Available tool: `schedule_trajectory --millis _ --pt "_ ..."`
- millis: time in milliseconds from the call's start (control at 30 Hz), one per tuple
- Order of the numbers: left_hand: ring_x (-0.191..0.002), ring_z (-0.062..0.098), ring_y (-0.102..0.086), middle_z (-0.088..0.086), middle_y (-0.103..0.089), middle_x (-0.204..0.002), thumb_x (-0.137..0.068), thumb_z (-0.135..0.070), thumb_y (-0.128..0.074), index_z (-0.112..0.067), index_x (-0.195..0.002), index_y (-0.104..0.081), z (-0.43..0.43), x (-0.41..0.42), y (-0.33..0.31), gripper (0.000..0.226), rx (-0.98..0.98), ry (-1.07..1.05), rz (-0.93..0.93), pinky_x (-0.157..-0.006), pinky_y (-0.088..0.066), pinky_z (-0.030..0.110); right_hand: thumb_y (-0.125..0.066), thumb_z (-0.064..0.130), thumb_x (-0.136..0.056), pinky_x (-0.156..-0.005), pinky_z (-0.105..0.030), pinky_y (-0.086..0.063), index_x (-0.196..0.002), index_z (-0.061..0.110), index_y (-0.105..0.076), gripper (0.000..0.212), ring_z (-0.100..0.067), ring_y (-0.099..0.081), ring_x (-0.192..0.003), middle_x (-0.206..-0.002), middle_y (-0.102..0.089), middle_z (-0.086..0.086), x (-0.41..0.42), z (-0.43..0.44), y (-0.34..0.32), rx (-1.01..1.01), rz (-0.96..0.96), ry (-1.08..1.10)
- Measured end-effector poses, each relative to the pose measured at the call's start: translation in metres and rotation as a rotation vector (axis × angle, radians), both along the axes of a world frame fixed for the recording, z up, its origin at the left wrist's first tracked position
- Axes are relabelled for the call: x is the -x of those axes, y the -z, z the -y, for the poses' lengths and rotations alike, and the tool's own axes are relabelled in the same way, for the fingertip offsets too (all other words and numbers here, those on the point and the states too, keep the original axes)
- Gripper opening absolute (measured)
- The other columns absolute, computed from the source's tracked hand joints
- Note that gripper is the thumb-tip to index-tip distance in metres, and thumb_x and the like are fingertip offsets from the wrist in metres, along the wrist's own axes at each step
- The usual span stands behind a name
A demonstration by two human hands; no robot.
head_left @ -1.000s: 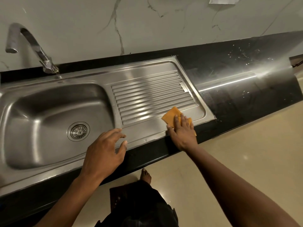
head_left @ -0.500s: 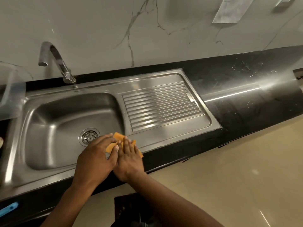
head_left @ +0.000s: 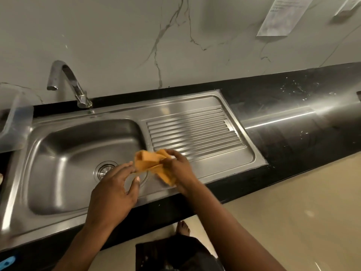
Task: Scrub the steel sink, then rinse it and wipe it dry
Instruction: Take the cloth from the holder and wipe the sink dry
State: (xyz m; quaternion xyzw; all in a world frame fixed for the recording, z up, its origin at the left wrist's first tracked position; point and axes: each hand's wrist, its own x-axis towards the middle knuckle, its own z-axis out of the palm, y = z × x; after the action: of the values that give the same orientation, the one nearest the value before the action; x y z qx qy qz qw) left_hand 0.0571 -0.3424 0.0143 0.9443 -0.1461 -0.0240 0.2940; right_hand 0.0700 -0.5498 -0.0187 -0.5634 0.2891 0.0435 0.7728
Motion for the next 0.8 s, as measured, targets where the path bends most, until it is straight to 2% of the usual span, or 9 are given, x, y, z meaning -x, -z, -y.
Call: schedule_trajectory --millis 100,200,333,467,533,633,667,733,800 --pt "-0.131 0.016 -0.061 -0.009 -0.065 -0.144 -0.097 -0.028 -0.073 -0.028 -0.125 -0.074 0.028 -0.007 0.001 0.028 0.014 0.007 -0.027 -0.098 -0.049 0.034 -0.056 0.002 -0.1 -0.067 -0.041 -0.062 -0.122 0.002 -0.067 0.025 -0.032 -0.072 -0.085 -0.108 -0.072 -0.026 -0.003 0.077 -0.012 -0.133 0.014 0.081" --pt "-0.128 0.01 -0.062 -0.016 -0.066 -0.14 -0.096 -0.028 -0.073 -0.032 -0.12 -0.075 0.059 -0.017 0.005 0.024 0.032 0.033 -0.039 -0.098 -0.048 0.029 -0.054 0.017 -0.104 -0.067 -0.04 -0.062 -0.13 -0.003 -0.061 0.034 -0.034 -0.072 -0.088 -0.114 -0.069 -0.028 -0.007 0.148 -0.012 -0.179 -0.009 0.187" --pt "-0.132 0.006 -0.059 -0.019 -0.063 -0.144 -0.097 -0.033 -0.071 -0.036 -0.122 -0.073 0.106 -0.031 0.014 0.025 0.028 0.066 -0.06 -0.102 -0.051 0.031 -0.051 0.029 -0.107 -0.059 -0.034 -0.061 -0.127 0.002 -0.064 0.036 -0.027 -0.074 -0.078 -0.097 -0.075 -0.018 -0.022 0.208 -0.008 -0.23 -0.122 0.247" --pt "-0.135 0.006 -0.057 -0.02 -0.061 -0.147 -0.097 -0.034 -0.07 -0.035 -0.123 -0.074 0.139 -0.042 0.018 0.026 0.018 0.08 -0.096 -0.105 -0.05 0.032 -0.051 0.033 -0.107 -0.072 -0.041 -0.063 -0.119 0.004 -0.065 0.034 -0.03 -0.075 -0.082 -0.097 -0.076 -0.019 -0.024 0.238 0.003 -0.205 -0.228 0.281" --pt "-0.135 0.006 -0.057 -0.019 -0.061 -0.147 -0.097 -0.034 -0.07 -0.034 -0.123 -0.074 0.15 -0.045 0.021 0.026 0.016 0.082 -0.112 -0.105 -0.051 0.032 -0.052 0.037 -0.106 -0.078 -0.047 -0.058 -0.118 0.004 -0.065 0.037 -0.035 -0.072 -0.088 -0.099 -0.074 -0.016 -0.02 0.25 0.017 0.059 -0.291 0.309" --pt "-0.136 0.006 -0.056 -0.019 -0.06 -0.148 -0.098 -0.033 -0.07 -0.032 -0.124 -0.074 0.163 -0.05 0.026 0.027 0.022 0.072 -0.138 -0.105 -0.049 0.03 -0.041 0.06 -0.105 -0.074 -0.039 -0.051 -0.097 0.016 -0.067 0.052 -0.027 -0.068 -0.086 -0.088 -0.067 -0.006 -0.014 0.263 0.015 0.699 -0.271 0.19" --pt "-0.136 0.006 -0.056 -0.019 -0.06 -0.148 -0.097 -0.033 -0.07 -0.032 -0.124 -0.075 0.166 -0.051 0.028 0.027 0.02 0.068 -0.146 -0.105 -0.048 0.029 -0.039 0.067 -0.103 -0.074 -0.036 -0.052 -0.103 0.018 -0.068 0.057 -0.022 -0.067 -0.086 -0.092 -0.068 -0.005 -0.014 0.267 0.011 0.79 -0.242 0.124" --pt "-0.135 0.006 -0.057 -0.018 -0.061 -0.147 -0.097 -0.032 -0.071 -0.031 -0.124 -0.075 0.171 -0.052 0.03 0.027 0.021 0.059 -0.155 -0.104 -0.049 0.029 -0.045 0.073 -0.097 -0.079 -0.038 -0.051 -0.13 0.017 -0.064 0.067 -0.021 -0.066 -0.093 -0.109 -0.069 -0.007 -0.015 0.277 0.006 0.835 -0.249 -0.079" --pt "-0.134 0.007 -0.058 -0.017 -0.062 -0.146 -0.097 -0.032 -0.072 -0.031 -0.123 -0.075 0.174 -0.052 0.031 0.027 0.035 0.05 -0.159 -0.105 -0.05 0.03 -0.059 0.075 -0.088 -0.094 -0.043 -0.05 -0.147 0.018 -0.051 0.083 -0.031 -0.061 -0.118 -0.137 -0.059 -0.012 -0.013 0.284 0.007 1.047 -0.32 -0.383"
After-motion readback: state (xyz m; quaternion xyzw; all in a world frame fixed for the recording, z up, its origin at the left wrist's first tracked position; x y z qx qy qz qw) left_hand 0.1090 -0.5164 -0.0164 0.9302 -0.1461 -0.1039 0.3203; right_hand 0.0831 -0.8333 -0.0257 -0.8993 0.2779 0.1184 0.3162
